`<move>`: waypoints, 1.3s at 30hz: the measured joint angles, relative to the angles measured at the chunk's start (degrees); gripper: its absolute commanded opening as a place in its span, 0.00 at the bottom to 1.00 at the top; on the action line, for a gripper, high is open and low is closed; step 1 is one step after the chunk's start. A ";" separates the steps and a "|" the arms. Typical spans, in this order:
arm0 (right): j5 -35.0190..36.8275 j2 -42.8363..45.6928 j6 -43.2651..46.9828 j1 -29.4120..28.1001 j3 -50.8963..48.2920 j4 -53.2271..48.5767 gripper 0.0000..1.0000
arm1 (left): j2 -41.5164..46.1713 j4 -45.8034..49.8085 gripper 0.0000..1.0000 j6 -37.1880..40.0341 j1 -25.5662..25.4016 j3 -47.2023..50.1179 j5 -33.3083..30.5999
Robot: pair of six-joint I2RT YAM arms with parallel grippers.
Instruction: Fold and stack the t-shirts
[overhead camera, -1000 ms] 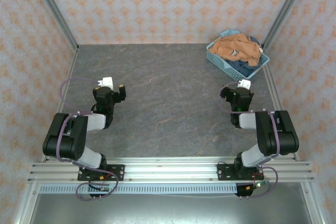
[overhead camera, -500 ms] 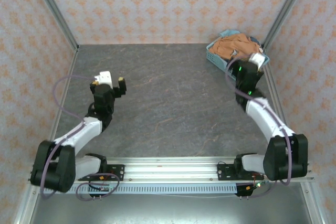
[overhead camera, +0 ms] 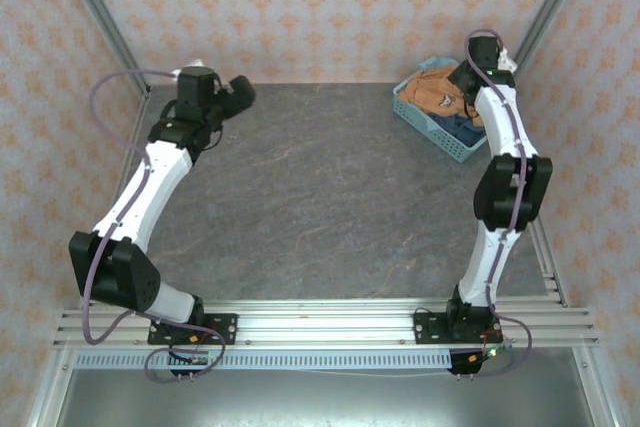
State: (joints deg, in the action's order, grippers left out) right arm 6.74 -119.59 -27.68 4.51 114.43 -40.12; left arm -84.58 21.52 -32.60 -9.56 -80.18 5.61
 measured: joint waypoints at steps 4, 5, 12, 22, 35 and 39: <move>-2.69 -7.10 0.20 2.51 5.57 -4.39 0.88 | -0.22 2.16 0.92 -1.51 -3.56 -0.42 4.11; -3.87 -8.98 0.52 3.10 7.58 -4.83 0.81 | -0.22 2.23 0.91 -1.86 -3.98 -0.44 4.74; -9.35 -13.94 3.15 4.31 13.99 -4.96 0.11 | 0.76 4.55 0.87 -2.08 -4.33 -0.44 6.03; -5.03 1.84 3.08 0.04 0.31 4.20 0.00 | 4.33 6.21 0.83 -1.92 -4.33 0.26 5.99; 1.75 21.16 5.95 -12.90 10.54 6.12 0.00 | 4.28 7.37 0.83 -1.88 -4.33 0.94 3.32; 2.51 22.51 7.02 -24.26 13.40 5.25 0.00 | 4.28 8.96 0.84 -1.86 -4.33 0.85 1.01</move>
State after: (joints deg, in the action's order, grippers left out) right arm 9.26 -97.08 -20.67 -19.75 127.83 -34.87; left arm -80.29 30.48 -34.46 -13.89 -79.33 6.61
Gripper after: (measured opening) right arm 0.046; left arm 0.833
